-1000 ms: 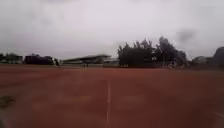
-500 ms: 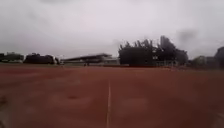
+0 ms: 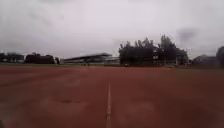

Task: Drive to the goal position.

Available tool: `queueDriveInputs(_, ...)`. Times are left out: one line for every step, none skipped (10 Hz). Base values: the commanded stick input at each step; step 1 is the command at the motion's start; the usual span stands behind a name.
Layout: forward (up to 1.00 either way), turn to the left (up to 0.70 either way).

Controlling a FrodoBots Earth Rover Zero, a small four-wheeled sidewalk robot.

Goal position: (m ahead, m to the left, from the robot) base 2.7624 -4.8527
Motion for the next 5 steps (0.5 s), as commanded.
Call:
queueDriveInputs(0.50,0.00)
queueDriveInputs(0.50,0.00)
queueDriveInputs(0.50,0.00)
queueDriveInputs(0.50,0.00)
queueDriveInputs(0.50,0.00)
